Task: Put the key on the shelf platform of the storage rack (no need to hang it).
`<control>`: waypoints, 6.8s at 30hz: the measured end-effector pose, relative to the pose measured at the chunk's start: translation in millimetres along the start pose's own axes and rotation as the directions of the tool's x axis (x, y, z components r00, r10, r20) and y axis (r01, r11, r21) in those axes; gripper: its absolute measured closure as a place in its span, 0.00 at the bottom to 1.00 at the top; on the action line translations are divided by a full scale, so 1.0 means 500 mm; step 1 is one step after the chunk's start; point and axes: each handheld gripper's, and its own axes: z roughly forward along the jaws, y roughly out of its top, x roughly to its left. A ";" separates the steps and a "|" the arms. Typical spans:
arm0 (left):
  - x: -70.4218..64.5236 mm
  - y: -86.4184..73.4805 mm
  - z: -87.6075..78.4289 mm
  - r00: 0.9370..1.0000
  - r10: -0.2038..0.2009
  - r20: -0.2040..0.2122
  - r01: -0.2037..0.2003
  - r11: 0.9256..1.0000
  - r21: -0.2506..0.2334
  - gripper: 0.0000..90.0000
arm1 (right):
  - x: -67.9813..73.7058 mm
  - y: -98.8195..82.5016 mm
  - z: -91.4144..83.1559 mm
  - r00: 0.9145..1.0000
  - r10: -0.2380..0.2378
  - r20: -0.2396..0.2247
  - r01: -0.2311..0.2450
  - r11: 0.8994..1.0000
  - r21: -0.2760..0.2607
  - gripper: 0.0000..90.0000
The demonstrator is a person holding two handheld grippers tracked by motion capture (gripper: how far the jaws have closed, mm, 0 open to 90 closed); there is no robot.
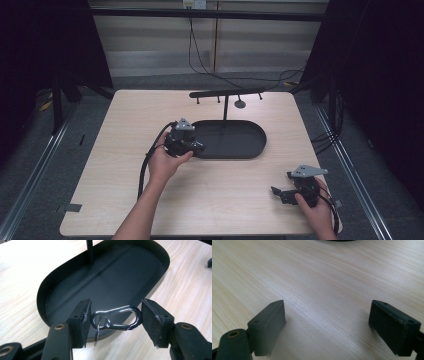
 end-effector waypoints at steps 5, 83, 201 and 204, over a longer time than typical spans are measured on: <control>-0.003 0.010 0.016 1.000 0.001 -0.002 -0.001 1.000 -0.007 0.47 | 0.000 0.000 0.000 1.000 0.001 0.001 -0.001 1.000 0.000 0.15; 0.006 0.023 0.195 0.990 -0.078 -0.115 0.082 0.996 0.029 0.47 | 0.000 0.000 0.000 1.000 0.000 0.001 0.000 1.000 0.000 0.15; 0.026 -0.033 0.050 0.993 -0.110 -0.038 0.112 0.992 0.064 0.21 | 0.000 0.000 0.000 1.000 0.000 0.001 0.000 1.000 0.000 0.15; 0.028 -0.042 0.043 0.992 -0.122 -0.038 0.124 0.991 0.055 0.21 | 0.000 0.000 0.000 1.000 0.000 0.001 0.000 1.000 0.000 0.15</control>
